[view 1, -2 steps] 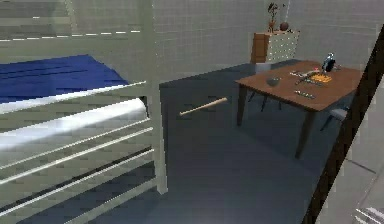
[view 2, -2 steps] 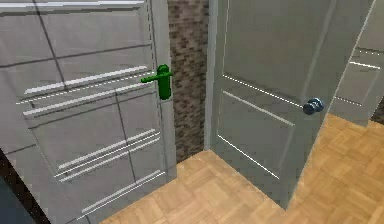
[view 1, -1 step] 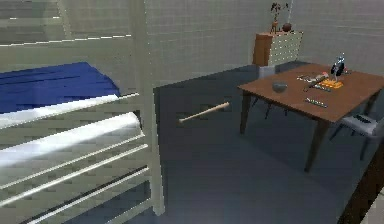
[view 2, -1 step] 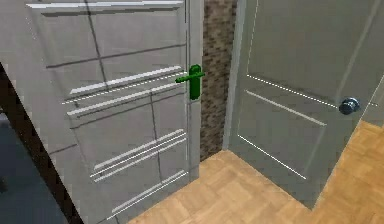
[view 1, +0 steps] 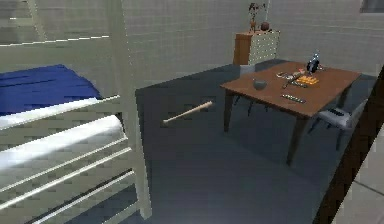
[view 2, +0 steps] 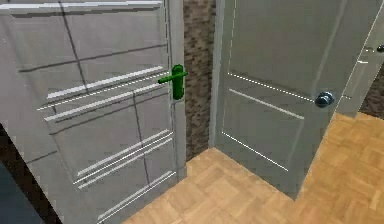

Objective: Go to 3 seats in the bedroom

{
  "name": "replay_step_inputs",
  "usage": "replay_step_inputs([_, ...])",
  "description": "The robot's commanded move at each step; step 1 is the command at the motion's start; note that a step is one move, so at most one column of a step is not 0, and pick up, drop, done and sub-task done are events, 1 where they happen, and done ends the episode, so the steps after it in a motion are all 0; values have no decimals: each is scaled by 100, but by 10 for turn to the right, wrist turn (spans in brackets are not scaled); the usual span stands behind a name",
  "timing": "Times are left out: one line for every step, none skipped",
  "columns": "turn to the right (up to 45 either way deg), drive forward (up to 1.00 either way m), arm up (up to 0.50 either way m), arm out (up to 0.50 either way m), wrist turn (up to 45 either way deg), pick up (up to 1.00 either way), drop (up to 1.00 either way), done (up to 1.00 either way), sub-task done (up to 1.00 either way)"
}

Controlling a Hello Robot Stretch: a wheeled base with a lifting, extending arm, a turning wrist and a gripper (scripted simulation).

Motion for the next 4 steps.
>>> replay_step_inputs([0,100,0,0,0,0,0,0,0])
replay_step_inputs([150,0,0,0,0,0,0,0,0])
replay_step_inputs([0,15,0,0,0,0,0,0,0])
replay_step_inputs([-180,0,0,0,0,0,0,0,0])
